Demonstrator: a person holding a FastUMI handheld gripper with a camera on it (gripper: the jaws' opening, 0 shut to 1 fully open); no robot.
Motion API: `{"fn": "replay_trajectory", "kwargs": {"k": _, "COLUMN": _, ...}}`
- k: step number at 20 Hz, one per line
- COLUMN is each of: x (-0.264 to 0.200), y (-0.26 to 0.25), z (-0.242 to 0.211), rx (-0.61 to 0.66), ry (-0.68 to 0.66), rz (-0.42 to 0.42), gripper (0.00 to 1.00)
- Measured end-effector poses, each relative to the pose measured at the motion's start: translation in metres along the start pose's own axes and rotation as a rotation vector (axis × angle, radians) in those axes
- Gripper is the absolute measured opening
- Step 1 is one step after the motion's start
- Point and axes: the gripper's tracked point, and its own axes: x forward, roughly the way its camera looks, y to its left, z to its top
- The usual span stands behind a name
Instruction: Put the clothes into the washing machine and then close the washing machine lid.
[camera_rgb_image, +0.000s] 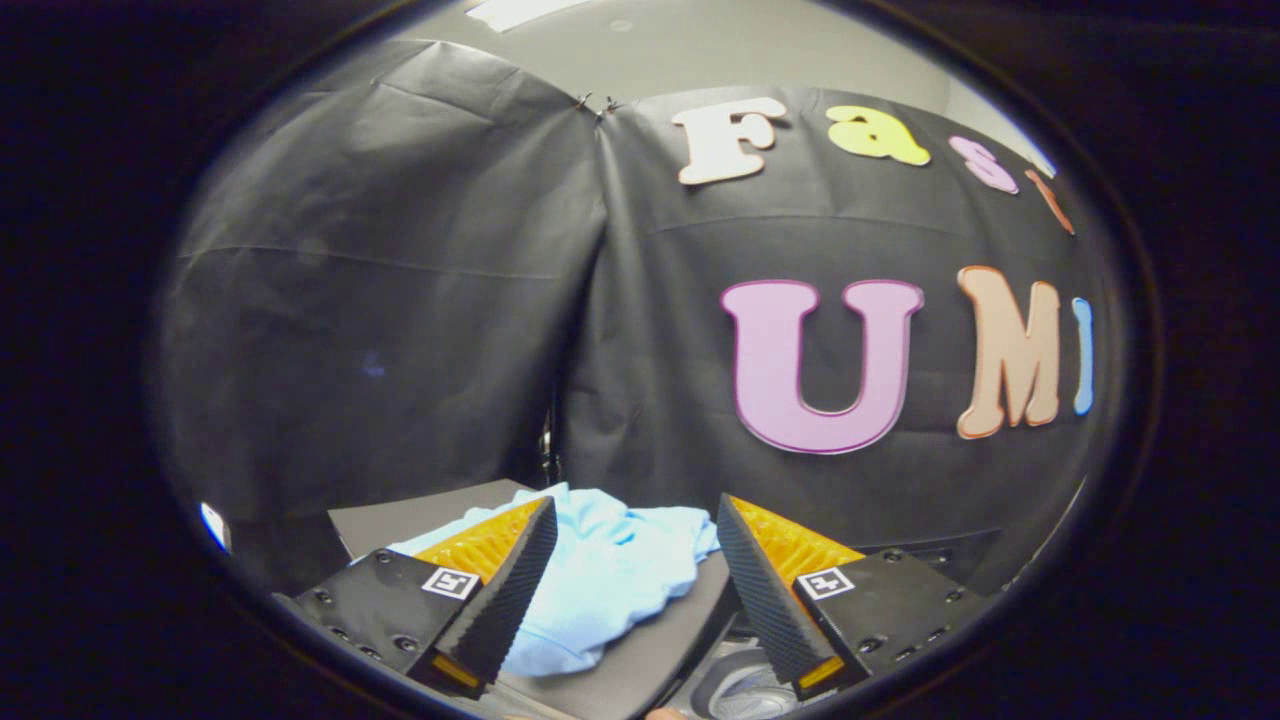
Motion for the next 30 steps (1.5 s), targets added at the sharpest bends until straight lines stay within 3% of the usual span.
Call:
{"fn": "replay_trajectory", "kwargs": {"k": 6, "x": 0.044, "y": 0.022, "z": -0.028, "rx": -0.035, "ry": 0.119, "rz": 0.058, "gripper": 0.99}}
{"fn": "replay_trajectory", "kwargs": {"k": 13, "x": 0.061, "y": 0.040, "z": -0.098, "rx": -0.124, "ry": 0.422, "rz": 0.137, "gripper": 1.00}}
{"fn": "replay_trajectory", "kwargs": {"k": 16, "x": 0.057, "y": 0.044, "z": -0.112, "rx": -0.155, "ry": 0.534, "rz": 0.147, "gripper": 0.96}}
{"fn": "replay_trajectory", "kwargs": {"k": 19, "x": 0.057, "y": 0.057, "z": -0.115, "rx": -0.148, "ry": 0.540, "rz": 0.177, "gripper": 0.90}}
{"fn": "replay_trajectory", "kwargs": {"k": 24, "x": 0.057, "y": 0.069, "z": -0.120, "rx": -0.088, "ry": 0.571, "rz": 0.211, "gripper": 0.37}}
{"fn": "replay_trajectory", "kwargs": {"k": 26, "x": 0.056, "y": 0.068, "z": -0.118, "rx": -0.108, "ry": 0.565, "rz": 0.200, "gripper": 0.36}}
{"fn": "replay_trajectory", "kwargs": {"k": 30, "x": 0.057, "y": 0.069, "z": -0.116, "rx": -0.132, "ry": 0.556, "rz": 0.170, "gripper": 0.08}}
